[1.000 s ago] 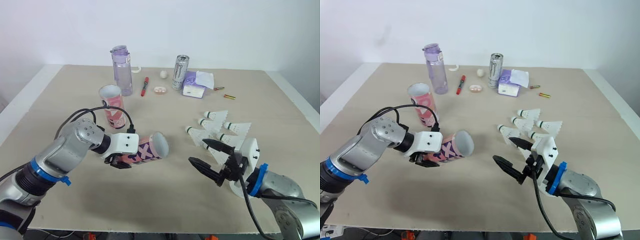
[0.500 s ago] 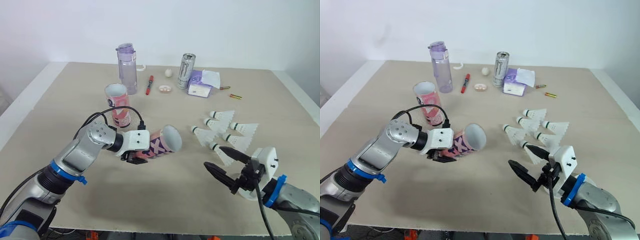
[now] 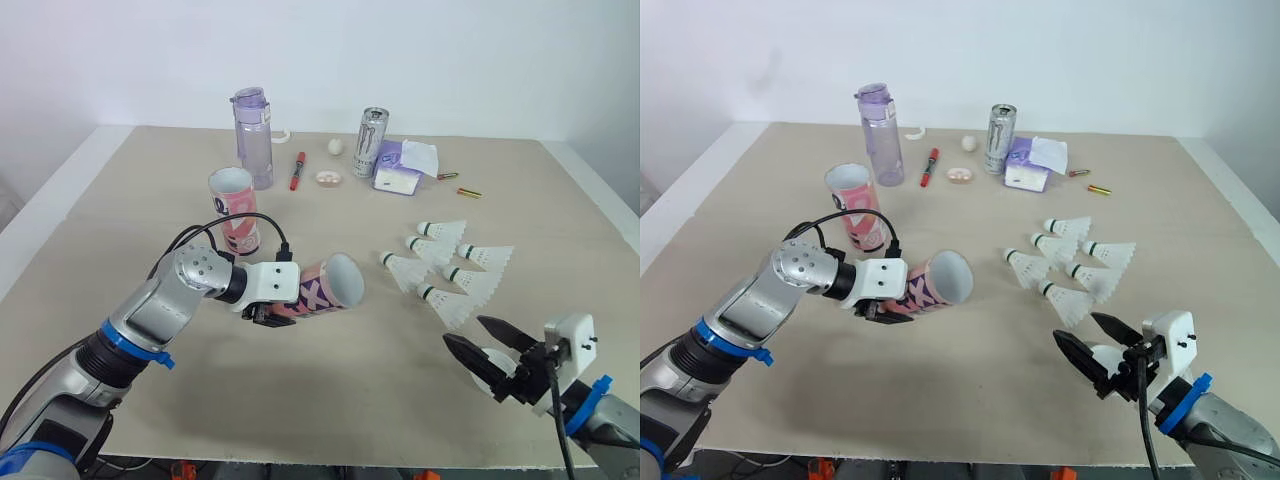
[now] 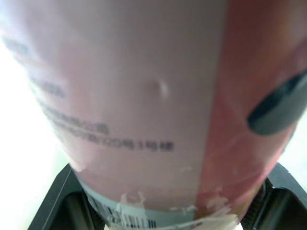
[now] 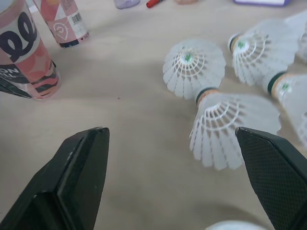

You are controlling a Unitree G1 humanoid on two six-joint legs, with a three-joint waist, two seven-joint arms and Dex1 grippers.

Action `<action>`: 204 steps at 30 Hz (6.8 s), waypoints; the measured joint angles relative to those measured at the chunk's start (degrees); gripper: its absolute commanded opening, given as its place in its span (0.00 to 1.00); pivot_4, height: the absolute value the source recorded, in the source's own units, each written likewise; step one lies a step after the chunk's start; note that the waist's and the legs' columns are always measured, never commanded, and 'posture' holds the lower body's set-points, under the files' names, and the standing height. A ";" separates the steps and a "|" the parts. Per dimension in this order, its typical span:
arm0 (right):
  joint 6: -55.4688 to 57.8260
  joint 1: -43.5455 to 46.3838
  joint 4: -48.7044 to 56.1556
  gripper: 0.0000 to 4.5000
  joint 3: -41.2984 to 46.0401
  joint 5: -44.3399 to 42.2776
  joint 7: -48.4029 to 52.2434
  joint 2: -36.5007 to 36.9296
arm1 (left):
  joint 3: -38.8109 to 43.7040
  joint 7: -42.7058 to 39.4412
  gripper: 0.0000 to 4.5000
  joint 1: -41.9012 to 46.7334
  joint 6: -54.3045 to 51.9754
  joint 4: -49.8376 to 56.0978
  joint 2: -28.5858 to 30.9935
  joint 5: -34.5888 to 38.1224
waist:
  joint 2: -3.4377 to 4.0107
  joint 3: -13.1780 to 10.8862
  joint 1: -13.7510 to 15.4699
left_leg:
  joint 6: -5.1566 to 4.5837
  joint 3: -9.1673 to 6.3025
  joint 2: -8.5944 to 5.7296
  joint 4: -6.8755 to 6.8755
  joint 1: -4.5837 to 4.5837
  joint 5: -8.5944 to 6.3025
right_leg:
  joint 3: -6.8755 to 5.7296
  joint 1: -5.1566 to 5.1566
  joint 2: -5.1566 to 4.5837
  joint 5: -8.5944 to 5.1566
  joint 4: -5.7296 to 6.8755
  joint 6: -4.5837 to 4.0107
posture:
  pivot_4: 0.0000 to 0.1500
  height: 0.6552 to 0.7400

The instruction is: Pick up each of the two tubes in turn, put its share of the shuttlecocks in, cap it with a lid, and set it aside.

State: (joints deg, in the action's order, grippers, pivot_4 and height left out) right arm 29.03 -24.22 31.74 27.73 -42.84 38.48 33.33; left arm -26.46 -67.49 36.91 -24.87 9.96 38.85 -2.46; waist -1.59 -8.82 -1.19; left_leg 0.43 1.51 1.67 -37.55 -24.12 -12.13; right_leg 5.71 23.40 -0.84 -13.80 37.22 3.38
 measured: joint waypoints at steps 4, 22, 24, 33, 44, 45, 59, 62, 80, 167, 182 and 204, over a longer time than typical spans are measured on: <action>1.98 2.17 -0.66 1.00 -0.82 -0.87 -1.89 -0.72 | 0.04 0.40 0.65 0.01 0.05 -0.50 -0.86 0.06 | 0.00 0.00 0.00 | 0.00 0.00 -0.01 0.00 0.00 0.00 | 0.00 -0.01 -0.01 -0.01 0.00 0.01 | 1.00 1.00; 11.38 15.11 -7.20 0.89 -8.43 -0.65 -9.50 -1.08 | 0.22 1.30 0.64 -0.43 0.16 -0.85 -2.03 0.65 | 0.01 0.00 -0.04 | 0.00 0.00 -0.04 0.00 -0.04 0.00 | 0.04 0.00 0.00 -0.02 0.00 0.09 | 1.00 1.00; 12.81 16.96 -7.23 0.72 -9.79 -0.62 -10.47 -1.14 | 0.37 1.69 0.64 -0.85 0.24 -0.49 -2.00 0.55 | 0.01 0.00 -0.03 | 0.00 -0.01 -0.04 0.00 -0.04 0.00 | 0.03 0.00 0.00 -0.02 0.00 0.10 | 1.00 1.00; 13.63 17.81 -8.68 0.01 -10.13 2.58 -12.30 -1.12 | 0.49 2.37 0.64 -1.64 0.16 0.39 -2.00 0.35 | 0.01 0.00 0.01 | 0.00 -0.02 -0.06 0.00 -0.05 0.00 | 0.02 -0.01 -0.01 0.04 0.00 0.22 | 1.00 1.00; 13.58 13.95 -0.60 0.01 -6.93 3.65 -8.52 6.97 | 0.49 1.94 0.64 -1.08 1.36 -1.00 -2.51 0.36 | 0.19 0.00 0.02 | -0.02 0.03 -0.17 -0.02 -0.05 0.01 | 0.09 -0.03 -0.12 0.01 -0.01 0.29 | 1.00 1.00; 13.58 13.88 0.09 0.01 -6.41 3.61 -7.95 8.00 | 0.49 1.91 0.64 -1.02 1.40 -1.19 -2.54 0.37 | 0.19 0.00 0.01 | -0.02 0.04 -0.16 -0.06 -0.06 0.01 | 0.09 -0.03 -0.12 0.01 -0.01 0.29 | 1.00 1.00; 4.12 42.21 11.48 0.01 -18.67 8.23 8.20 27.90 | 0.89 -0.68 0.64 1.85 -0.72 -5.84 -6.32 2.65 | -0.03 -0.19 -0.06 | -0.15 0.00 -0.12 -0.08 -0.28 0.09 | 0.04 0.14 -0.08 0.08 -0.06 0.30 | 1.00 1.00; 2.67 44.09 10.43 0.01 -21.46 11.20 9.66 28.84 | 0.87 -1.07 0.64 2.28 -1.81 -5.78 -6.40 2.95 | -0.03 -0.19 0.01 | -0.15 0.02 -0.16 -0.08 -0.42 0.05 | 0.03 0.25 -0.16 0.15 -0.06 0.40 | 1.00 1.00; -8.18 53.23 4.02 0.53 -31.32 23.74 19.61 27.00 | -1.40 -2.03 0.64 5.51 -6.36 -4.67 -4.51 1.05 | -0.02 -0.18 -0.10 | -0.12 0.07 -0.03 -0.13 -0.50 0.07 | 0.00 0.50 -0.01 0.27 0.08 0.25 | 1.00 1.00; -4.25 41.57 6.63 0.02 -20.17 15.11 14.60 22.55 | -1.74 -0.78 0.64 6.89 -5.25 -8.20 -5.38 0.63 | 0.07 -0.15 -0.11 | -0.16 0.09 0.00 -0.57 -0.54 0.15 | 0.18 0.44 0.13 0.36 0.17 0.19 | 1.00 1.00; -12.29 46.21 1.61 0.71 -27.81 23.21 18.66 21.48 | -1.74 -0.63 0.64 7.04 -6.38 -7.87 -5.76 0.66 | 0.07 -0.15 0.01 | -0.16 0.07 -0.03 -0.57 -0.58 0.15 | 0.17 0.44 0.11 0.32 0.17 0.22 | 1.00 1.00; 3.08 19.63 -12.82 0.99 3.82 9.44 -5.78 0.26 | -1.87 -0.49 0.64 6.98 -6.35 -7.70 -6.12 0.26 | 0.16 -0.12 -0.14 | -0.16 0.06 -0.04 -0.64 -0.52 0.15 | 0.18 0.34 0.10 0.37 0.18 0.25 | 1.00 1.00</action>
State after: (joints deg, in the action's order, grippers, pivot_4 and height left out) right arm 32.11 -4.58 18.92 31.55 -33.40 32.70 33.59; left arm -28.33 -67.98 43.88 -31.22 2.26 32.74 -2.19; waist -1.43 -8.94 -1.33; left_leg 0.27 1.58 1.63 -38.19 -24.63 -11.98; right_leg 5.89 23.74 -0.74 -13.42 37.40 3.62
